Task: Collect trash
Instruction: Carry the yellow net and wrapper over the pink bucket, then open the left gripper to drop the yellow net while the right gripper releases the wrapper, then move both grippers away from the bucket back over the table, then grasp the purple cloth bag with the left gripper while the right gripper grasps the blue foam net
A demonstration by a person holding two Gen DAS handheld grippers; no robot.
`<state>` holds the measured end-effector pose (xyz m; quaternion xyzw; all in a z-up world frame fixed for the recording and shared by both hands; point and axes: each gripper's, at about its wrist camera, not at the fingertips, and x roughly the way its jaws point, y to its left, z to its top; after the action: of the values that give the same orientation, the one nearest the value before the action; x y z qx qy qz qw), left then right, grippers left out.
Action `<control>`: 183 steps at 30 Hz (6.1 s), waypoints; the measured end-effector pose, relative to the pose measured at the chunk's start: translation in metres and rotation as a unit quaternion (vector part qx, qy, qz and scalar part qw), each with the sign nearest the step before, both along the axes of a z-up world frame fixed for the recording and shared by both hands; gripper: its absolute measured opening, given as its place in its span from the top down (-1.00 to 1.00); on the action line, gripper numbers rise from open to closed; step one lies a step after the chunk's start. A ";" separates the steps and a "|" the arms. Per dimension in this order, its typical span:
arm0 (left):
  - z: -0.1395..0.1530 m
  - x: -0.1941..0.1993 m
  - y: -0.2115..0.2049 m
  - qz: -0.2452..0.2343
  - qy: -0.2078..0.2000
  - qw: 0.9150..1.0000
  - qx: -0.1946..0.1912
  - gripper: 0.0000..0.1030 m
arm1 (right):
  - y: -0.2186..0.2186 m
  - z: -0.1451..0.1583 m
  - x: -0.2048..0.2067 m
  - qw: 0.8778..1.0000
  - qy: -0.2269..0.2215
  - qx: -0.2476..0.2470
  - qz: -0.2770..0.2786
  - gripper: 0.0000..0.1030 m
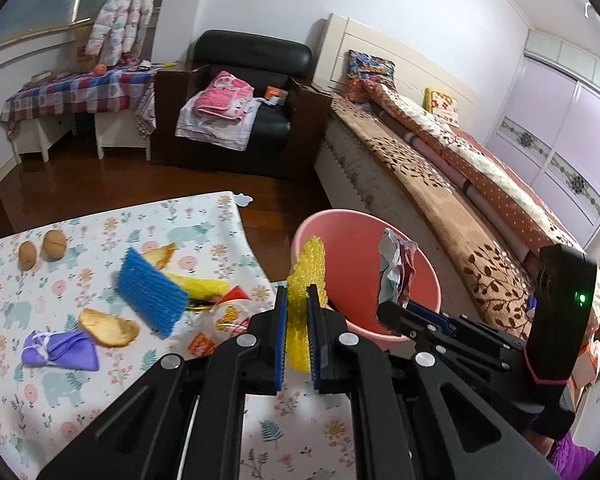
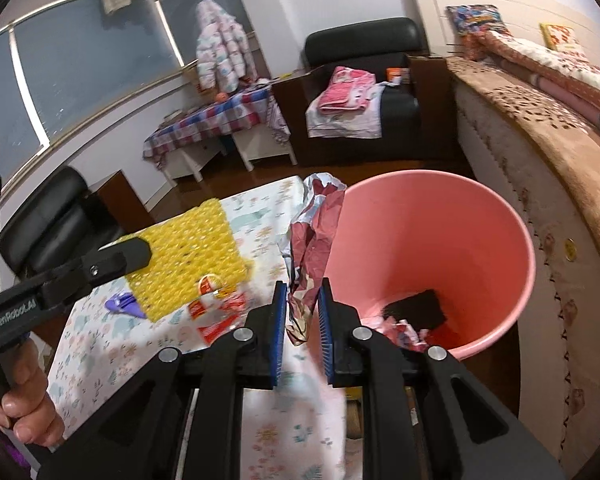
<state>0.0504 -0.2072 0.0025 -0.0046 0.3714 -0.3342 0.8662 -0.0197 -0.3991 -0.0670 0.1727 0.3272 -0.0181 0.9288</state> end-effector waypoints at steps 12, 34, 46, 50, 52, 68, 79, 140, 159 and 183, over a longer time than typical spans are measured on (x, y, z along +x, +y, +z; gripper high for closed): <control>-0.007 0.005 -0.049 -0.039 0.004 0.999 0.014 0.83 | -0.040 -0.014 -0.003 0.999 0.011 -0.002 -0.050 0.69; -0.042 0.011 -0.124 -0.087 0.018 0.994 0.060 0.83 | -0.076 -0.035 0.004 0.996 0.038 -0.003 -0.076 0.68; -0.054 0.014 -0.134 -0.085 0.026 0.993 0.072 0.83 | -0.076 -0.041 0.008 0.996 0.045 -0.002 -0.073 0.68; -0.056 0.014 -0.134 -0.085 0.028 0.993 0.073 0.83 | -0.075 -0.043 0.009 0.996 0.047 0.000 -0.074 0.68; -0.056 0.014 -0.134 -0.085 0.028 0.993 0.072 0.83 | -0.076 -0.044 0.010 0.996 0.048 0.000 -0.074 0.68; -0.051 0.021 -0.118 -0.058 0.032 0.996 0.064 0.20 | -0.077 -0.045 0.008 0.996 0.044 0.004 -0.082 0.68; -0.043 0.020 -0.094 -0.036 0.029 0.997 0.061 0.16 | -0.077 -0.044 0.008 0.995 0.053 0.017 -0.083 0.39; -0.059 0.004 0.152 0.205 0.060 0.975 0.067 0.15 | 0.055 -0.016 0.008 0.996 0.008 -0.018 0.082 0.18; -0.102 0.072 0.190 0.333 0.204 0.919 -0.048 0.07 | 0.086 -0.026 0.031 0.992 0.016 -0.017 0.127 0.18; -0.108 0.100 0.210 0.362 0.194 0.910 -0.051 0.41 | 0.123 -0.031 0.109 0.985 0.030 -0.019 0.171 0.18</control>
<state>0.1502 0.0029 -0.1054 -0.2476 0.4877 -0.0088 0.8371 0.0898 -0.2762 -0.0982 0.0961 0.3796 0.1301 0.9109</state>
